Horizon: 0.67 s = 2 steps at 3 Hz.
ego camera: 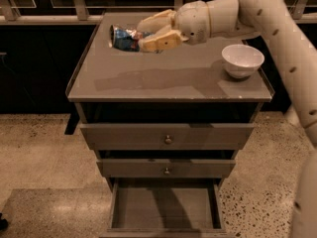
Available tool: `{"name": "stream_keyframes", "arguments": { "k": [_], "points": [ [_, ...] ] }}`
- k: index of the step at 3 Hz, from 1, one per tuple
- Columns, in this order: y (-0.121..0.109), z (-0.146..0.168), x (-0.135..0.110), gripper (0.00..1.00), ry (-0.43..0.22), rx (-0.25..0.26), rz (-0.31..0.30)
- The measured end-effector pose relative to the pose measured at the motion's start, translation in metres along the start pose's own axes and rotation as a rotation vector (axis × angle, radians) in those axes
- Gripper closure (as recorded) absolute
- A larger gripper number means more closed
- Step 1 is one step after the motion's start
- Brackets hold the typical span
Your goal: Place redbull can into bottom drawer
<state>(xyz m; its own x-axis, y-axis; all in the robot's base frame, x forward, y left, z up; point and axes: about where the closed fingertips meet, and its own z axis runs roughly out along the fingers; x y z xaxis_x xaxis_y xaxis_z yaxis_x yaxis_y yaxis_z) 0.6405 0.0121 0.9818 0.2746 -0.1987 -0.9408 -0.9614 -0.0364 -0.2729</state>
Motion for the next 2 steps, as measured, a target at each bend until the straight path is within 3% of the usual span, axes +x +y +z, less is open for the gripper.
{"name": "stream_keyframes", "arguments": {
  "k": [1,2],
  "points": [
    [0.031,-0.018,-0.071,1.0,-0.034,0.135,-0.058],
    [0.037,-0.027,-0.06,1.0,-0.02,0.204,-0.021]
  ]
}}
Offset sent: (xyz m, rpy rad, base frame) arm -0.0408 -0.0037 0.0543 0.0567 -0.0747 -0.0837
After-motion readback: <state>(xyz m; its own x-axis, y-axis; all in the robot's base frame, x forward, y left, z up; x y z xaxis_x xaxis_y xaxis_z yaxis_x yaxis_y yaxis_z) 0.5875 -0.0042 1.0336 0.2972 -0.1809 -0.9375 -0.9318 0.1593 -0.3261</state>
